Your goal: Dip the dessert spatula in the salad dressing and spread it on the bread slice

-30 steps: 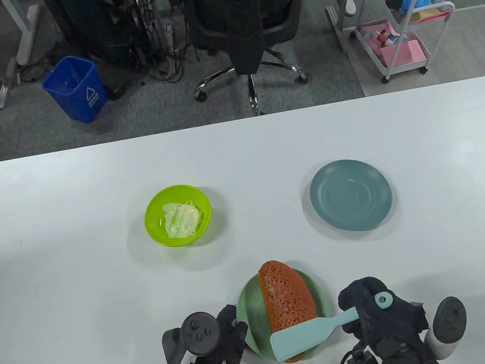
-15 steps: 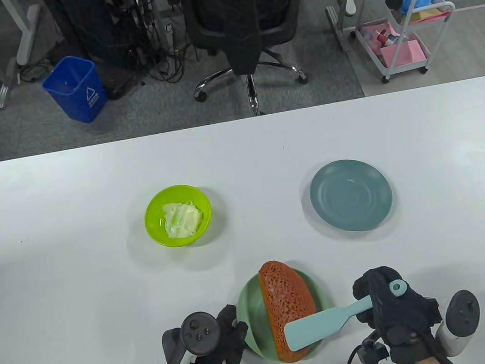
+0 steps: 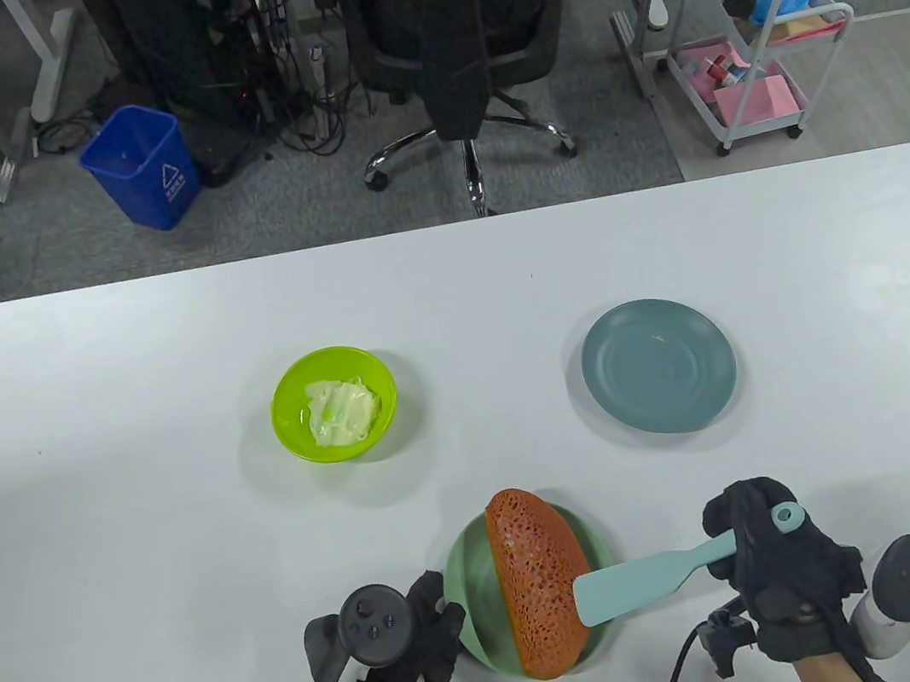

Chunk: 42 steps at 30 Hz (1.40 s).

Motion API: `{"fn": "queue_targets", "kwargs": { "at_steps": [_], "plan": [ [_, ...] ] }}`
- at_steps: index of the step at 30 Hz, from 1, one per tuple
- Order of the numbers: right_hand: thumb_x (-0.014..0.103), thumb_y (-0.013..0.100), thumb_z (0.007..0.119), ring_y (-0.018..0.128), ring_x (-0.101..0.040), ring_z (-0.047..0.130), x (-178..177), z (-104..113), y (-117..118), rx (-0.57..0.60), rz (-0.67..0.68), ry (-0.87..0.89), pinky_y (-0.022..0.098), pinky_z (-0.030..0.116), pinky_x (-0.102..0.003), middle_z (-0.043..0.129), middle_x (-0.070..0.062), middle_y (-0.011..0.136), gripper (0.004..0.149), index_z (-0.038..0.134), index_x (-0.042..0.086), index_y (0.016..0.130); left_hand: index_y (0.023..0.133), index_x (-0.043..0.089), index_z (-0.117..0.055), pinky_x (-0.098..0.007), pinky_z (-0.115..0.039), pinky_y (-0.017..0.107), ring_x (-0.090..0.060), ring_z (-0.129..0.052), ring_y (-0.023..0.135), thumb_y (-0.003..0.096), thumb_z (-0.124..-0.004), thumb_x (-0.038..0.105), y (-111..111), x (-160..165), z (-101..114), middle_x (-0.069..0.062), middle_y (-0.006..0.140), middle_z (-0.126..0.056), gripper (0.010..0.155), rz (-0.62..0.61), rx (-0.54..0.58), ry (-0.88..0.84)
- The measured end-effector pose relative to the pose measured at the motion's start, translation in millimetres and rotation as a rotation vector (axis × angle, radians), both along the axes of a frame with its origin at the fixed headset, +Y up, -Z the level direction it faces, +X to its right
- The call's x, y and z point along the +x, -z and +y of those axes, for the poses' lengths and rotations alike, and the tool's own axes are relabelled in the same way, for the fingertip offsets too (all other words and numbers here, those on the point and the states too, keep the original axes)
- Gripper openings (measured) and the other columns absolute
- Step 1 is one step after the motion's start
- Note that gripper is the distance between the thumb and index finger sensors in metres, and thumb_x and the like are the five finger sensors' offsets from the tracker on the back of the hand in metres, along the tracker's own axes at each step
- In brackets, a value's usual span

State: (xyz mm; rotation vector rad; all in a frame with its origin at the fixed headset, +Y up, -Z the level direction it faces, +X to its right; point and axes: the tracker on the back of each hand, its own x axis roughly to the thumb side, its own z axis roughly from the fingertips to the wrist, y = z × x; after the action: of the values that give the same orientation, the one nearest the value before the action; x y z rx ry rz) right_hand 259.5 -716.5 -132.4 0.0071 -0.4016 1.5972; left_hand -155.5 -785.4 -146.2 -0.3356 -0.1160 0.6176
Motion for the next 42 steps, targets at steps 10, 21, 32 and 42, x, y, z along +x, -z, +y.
{"fn": "queue_targets", "kwargs": {
  "at_steps": [10, 21, 32, 42],
  "plan": [
    [0.042, 0.058, 0.081, 0.023, -0.039, 0.101, -6.0, -8.9, 5.9, 0.069, 0.062, 0.101, 0.008, 0.089, -0.036, 0.086, -0.019, 0.067, 0.037, 0.079, 0.01, 0.076, 0.106, 0.006, -0.07, -0.024, -0.096, 0.025, -0.007, -0.109, 0.031, 0.0622, -0.078, 0.042, 0.2, -0.4, -0.1, 0.006, 0.06, -0.101, 0.057, 0.001, 0.001, 0.001],
    [0.039, 0.058, 0.082, 0.03, -0.041, 0.103, -33.8, -30.1, 15.3, -0.076, 0.257, 0.142, 0.014, 0.095, -0.036, 0.083, -0.023, 0.073, 0.039, 0.075, 0.009, 0.081, 0.106, 0.007, -0.07, -0.024, -0.096, 0.025, -0.007, -0.109, 0.031, 0.0622, -0.078, 0.042, 0.0, -0.3, -0.6, 0.006, 0.06, -0.101, 0.057, 0.001, -0.002, -0.001],
    [0.037, 0.06, 0.078, 0.032, -0.045, 0.098, -29.1, -26.0, 12.3, -0.111, 0.171, 0.095, 0.015, 0.088, -0.041, 0.081, -0.022, 0.076, 0.036, 0.073, 0.01, 0.082, 0.106, 0.007, -0.07, -0.024, -0.096, 0.025, -0.007, -0.109, 0.031, 0.0621, -0.078, 0.042, 0.0, -0.2, -0.6, 0.006, 0.06, -0.101, 0.057, 0.001, -0.001, 0.0],
    [0.038, 0.06, 0.075, 0.028, -0.043, 0.095, -1.9, -15.6, 10.4, -0.073, 0.049, 0.07, 0.013, 0.084, -0.04, 0.081, -0.02, 0.073, 0.035, 0.073, 0.01, 0.081, 0.106, 0.007, -0.07, -0.024, -0.096, 0.025, -0.007, -0.109, 0.031, 0.0623, -0.078, 0.041, 0.3, 0.0, -0.6, 0.006, 0.06, -0.101, 0.057, 0.0, -0.003, -0.002]
  ]
}}
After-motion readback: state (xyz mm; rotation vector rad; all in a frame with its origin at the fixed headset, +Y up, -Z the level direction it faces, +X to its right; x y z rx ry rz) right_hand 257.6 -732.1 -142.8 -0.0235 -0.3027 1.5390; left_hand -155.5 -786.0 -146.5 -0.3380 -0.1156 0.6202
